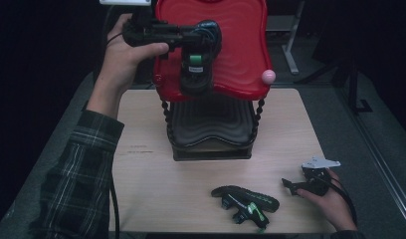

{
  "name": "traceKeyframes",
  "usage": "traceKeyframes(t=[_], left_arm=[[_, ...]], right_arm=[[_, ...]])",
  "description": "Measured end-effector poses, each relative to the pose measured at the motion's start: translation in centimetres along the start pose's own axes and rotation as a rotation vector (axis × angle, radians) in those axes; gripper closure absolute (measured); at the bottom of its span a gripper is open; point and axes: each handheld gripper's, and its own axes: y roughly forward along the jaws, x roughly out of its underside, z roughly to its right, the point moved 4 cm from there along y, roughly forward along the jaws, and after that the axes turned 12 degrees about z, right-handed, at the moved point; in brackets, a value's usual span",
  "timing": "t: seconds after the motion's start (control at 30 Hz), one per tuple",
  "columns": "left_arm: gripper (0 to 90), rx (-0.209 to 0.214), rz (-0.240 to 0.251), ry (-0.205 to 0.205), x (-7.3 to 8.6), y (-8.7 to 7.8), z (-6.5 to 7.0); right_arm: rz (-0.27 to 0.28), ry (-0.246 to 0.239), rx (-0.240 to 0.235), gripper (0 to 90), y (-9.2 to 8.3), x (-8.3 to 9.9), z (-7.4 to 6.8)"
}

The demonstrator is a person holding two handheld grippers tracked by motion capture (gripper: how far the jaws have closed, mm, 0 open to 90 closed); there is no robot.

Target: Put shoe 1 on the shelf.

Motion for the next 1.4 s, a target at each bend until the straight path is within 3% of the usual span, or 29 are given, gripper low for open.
traceKeyframes(t=[0.17, 0.43, 0.67, 0.97, 1.17, 1.27, 1.3, 1.4], left_arm=[[68.8, -0.051, -0.005, 0.003, -0.2, 0.8, -2.3], [68.8, -0.119, -0.010, 0.000, 0.2, 1.8, -4.8], [68.8, -0.110, -0.006, -0.004, 0.6, 2.1, -4.7], [68.7, -0.076, -0.043, 0.004, 1.9, 2.4, -4.0], [68.1, -0.060, -0.046, 0.026, 1.9, 2.3, -3.9], [62.6, -0.063, -0.043, 0.032, 1.9, 2.2, -3.9], [55.8, -0.064, -0.034, 0.015, 1.9, 2.0, -3.8], [51.4, -0.059, -0.013, -0.001, 1.7, 1.7, -3.7]], right_arm=[[0.000, 0.000, -0.001, 5.6, 0.0, 0.0, 0.0], [0.001, 0.003, -0.004, 5.6, 0.0, 0.0, 0.0], [0.000, -0.001, -0.004, 5.6, 0.0, 0.0, 0.0], [0.000, -0.002, -0.002, 5.7, -0.1, 0.0, -0.1], [0.000, -0.002, -0.002, 5.8, -0.1, 0.0, -0.1], [0.000, -0.002, -0.002, 5.7, -0.1, 0.0, -0.1], [0.000, -0.002, -0.003, 5.7, -0.1, 0.0, -0.1], [0.000, -0.002, -0.002, 5.8, -0.1, 0.0, -0.1]])
